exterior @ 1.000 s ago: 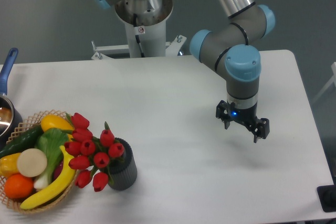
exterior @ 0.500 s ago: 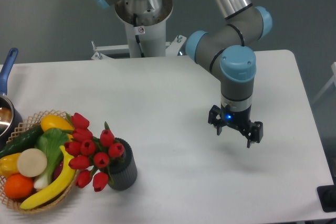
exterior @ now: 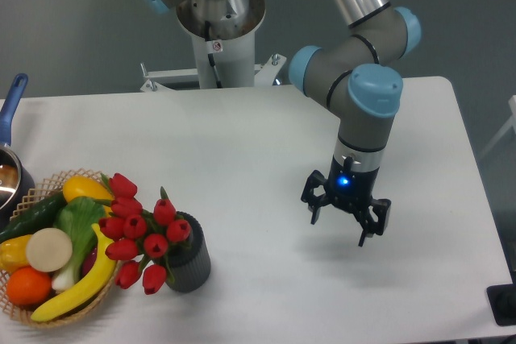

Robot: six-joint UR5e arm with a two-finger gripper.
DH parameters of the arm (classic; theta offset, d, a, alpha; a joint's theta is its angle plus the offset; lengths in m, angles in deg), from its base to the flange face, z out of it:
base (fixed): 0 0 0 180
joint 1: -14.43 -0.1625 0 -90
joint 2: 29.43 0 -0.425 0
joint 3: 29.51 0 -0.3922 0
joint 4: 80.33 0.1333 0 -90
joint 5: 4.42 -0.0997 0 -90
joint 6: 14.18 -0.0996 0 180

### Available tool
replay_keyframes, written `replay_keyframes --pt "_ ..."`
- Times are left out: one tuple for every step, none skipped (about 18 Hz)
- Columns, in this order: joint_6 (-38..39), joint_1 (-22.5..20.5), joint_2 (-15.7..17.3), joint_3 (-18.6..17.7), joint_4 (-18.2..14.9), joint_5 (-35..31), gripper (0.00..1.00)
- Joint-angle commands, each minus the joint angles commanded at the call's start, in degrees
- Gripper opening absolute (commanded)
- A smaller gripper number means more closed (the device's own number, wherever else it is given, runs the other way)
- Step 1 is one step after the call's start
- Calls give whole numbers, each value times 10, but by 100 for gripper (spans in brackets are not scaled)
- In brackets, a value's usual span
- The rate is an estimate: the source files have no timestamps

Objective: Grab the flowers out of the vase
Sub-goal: 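Open the gripper wide while hovering above the empty table, then move the open gripper toward the red tulip stems above the grey vase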

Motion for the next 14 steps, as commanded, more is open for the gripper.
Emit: replay_keyframes --pt "2 0 0 -2 0 31 100" --pt "6 -1 0 -5 0 57 100" --pt "8 -2 -1 -9 0 76 100" --pt "8 -3 0 -14 0 87 100" --pt "8 -4 1 -19 0 101 100" --pt "8 -4 1 -24 0 126 100" --pt "8 -5 0 -26 -1 166 100" --pt "8 -6 -1 -33 -1 213 100" --pt "6 -11 0 -43 -1 250 100" --pt "4 -18 0 -48 -1 276 100" --pt "2 -23 1 -52 -1 293 100" --pt "2 -24 1 -54 -1 303 100" --pt "4 -20 3 -58 -2 312 100" --pt "6 -17 6 -62 -2 316 100"
